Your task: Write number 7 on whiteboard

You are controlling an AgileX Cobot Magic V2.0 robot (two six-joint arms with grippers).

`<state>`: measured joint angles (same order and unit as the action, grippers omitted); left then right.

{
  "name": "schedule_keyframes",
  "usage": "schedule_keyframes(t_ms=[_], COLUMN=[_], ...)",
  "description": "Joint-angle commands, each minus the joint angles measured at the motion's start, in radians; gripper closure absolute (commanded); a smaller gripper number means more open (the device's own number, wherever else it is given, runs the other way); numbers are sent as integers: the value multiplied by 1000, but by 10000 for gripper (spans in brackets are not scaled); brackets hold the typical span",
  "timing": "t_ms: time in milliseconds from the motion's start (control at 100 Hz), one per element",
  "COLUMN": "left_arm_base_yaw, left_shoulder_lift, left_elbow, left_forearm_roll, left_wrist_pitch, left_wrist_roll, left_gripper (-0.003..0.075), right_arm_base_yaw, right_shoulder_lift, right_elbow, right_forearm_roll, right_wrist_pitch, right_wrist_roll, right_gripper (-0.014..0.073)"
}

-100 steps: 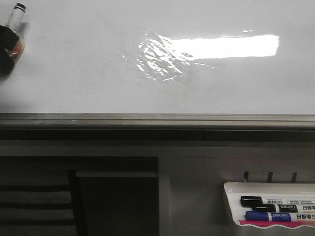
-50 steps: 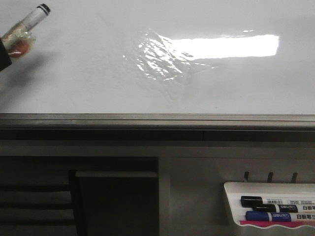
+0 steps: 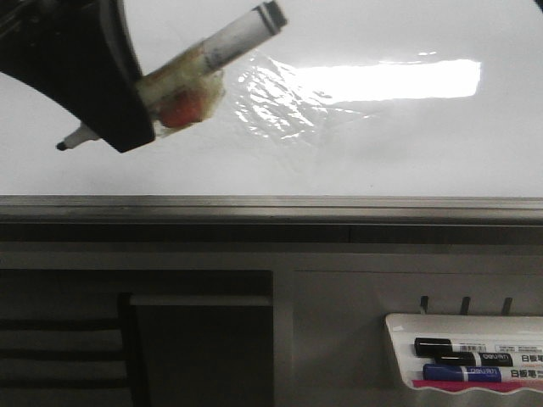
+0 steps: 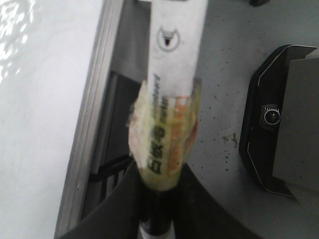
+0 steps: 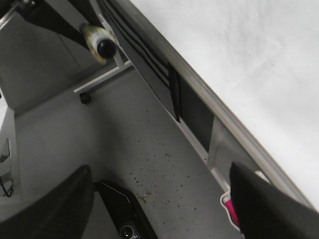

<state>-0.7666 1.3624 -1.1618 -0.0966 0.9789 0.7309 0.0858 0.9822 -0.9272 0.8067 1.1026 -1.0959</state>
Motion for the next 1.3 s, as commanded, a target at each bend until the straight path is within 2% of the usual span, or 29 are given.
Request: schedule_keyframes(t_ms=[0,110,220,430,640,1290], left_arm_base_yaw=[-52,-81,-85,-85,-85,-85], left_shoulder_lift=[-32,-32,-32,-32,-32,-32], left_elbow=[-32,-32,-32,-32,-32,-32], left_forearm_roll=[-14,-13,-11,-11,-11,-11], left_wrist_pitch=[-54,-61,-68,-72,-78,-88], left_wrist_roll=[4,5,5,5,5,5], left_gripper=[662,662,662,662,662,662], right_arm_base_yaw=[72,195,302,420,464,465], right_shoulder_lift=[23,59,99,196,245,284], right_elbow=[-41,-45,-45,-45,-47,-47], right_forearm_roll=[67,65,63,63,77,155], right_wrist_pitch=[-61,-146,-243,-349,-393,-422], right_wrist_roll=[-109,-186,-205,-222,-222,-224], right_gripper=[94,94,95,164,210,210])
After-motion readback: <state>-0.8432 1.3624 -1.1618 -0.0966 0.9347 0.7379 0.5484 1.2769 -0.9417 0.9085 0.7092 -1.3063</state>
